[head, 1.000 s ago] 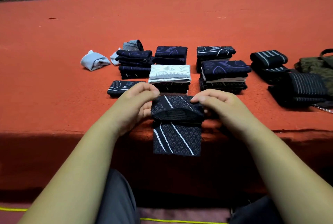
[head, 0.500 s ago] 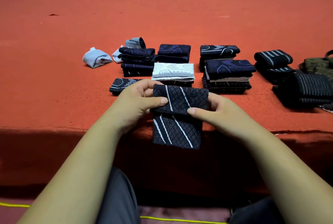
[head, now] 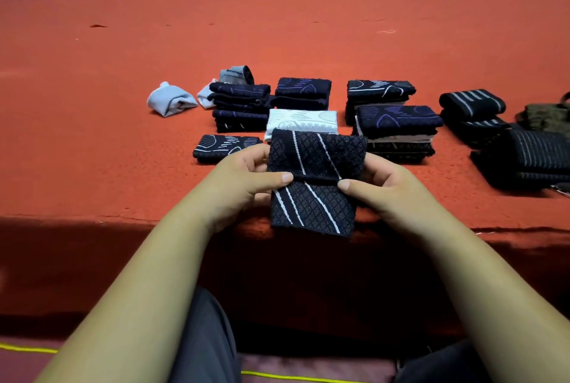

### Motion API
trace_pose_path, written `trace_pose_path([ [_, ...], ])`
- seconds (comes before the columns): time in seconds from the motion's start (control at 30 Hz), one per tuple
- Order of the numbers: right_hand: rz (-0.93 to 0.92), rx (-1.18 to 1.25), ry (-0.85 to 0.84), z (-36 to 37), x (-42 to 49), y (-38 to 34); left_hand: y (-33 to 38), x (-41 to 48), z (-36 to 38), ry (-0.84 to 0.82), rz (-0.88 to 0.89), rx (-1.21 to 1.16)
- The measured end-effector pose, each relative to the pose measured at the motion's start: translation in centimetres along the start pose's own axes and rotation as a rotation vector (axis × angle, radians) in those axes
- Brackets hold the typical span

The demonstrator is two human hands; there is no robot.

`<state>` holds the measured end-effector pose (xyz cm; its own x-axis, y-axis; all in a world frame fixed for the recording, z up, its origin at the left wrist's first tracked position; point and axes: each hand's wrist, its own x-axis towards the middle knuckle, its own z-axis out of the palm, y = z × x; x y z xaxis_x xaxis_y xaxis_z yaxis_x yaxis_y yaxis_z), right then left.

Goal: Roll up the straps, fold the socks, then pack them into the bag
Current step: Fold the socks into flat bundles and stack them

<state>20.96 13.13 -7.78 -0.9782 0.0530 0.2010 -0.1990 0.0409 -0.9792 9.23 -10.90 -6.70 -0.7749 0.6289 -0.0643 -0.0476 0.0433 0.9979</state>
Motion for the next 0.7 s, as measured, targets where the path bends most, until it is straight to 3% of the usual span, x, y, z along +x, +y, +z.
trace_pose_path([
  [0.43, -0.064, -0.066, 0.022, -0.4, 0.1, -0.4, -0.8, 1.2, 0.3, -0.034, -0.017, -0.335],
  [0.7, 0.062, -0.087, 0.099, -1.4, -0.3, -1.0, 0.1, 0.8, 1.1, -0.057, -0.150, -0.359],
])
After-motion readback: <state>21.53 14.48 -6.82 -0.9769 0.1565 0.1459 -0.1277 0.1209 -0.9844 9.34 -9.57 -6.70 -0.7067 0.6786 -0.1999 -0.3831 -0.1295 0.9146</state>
